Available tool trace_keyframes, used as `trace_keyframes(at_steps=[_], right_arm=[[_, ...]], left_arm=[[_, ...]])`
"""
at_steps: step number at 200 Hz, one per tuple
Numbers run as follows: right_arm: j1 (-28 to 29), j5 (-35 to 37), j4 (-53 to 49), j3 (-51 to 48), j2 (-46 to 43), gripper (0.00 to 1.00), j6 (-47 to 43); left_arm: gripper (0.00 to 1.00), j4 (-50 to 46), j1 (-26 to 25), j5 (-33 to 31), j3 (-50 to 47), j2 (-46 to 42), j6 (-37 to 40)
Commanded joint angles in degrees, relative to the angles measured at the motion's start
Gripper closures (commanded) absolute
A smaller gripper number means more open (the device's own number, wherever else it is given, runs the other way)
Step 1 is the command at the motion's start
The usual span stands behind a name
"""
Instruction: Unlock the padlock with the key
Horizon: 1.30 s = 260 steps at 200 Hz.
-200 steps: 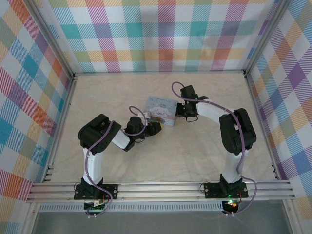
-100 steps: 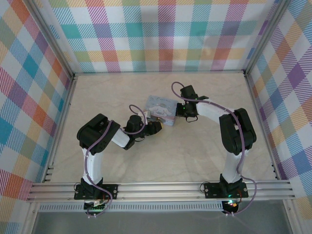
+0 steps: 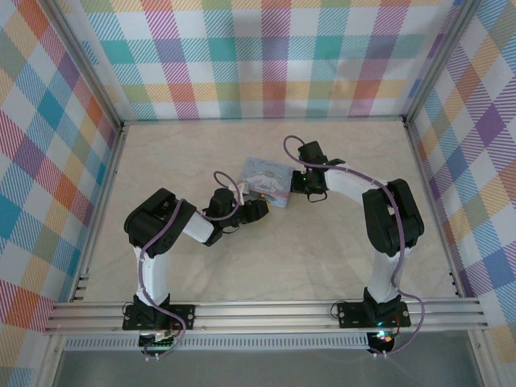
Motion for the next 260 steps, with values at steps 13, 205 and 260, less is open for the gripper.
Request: trace_keyframes(at_steps=[13, 205, 260], right_arm=[[0.52, 0.19, 0.97, -0.52, -1.26, 1.0, -0.89], [0.13, 1.8, -0.67, 3.45, 0.47, 1.0, -3.28], [-0.06, 2.12, -3.48, 12.59, 6.26, 1.0, -7.23]], left_arm=[[0.63, -9.66, 2.48, -5.81, -2.2, -0.32, 1.02], [0.92, -15.73, 2.93, 2.0, 1.46, 0.88, -1.1], [0.91, -18.03, 0.61, 3.74, 2.71, 1.52, -2.96]])
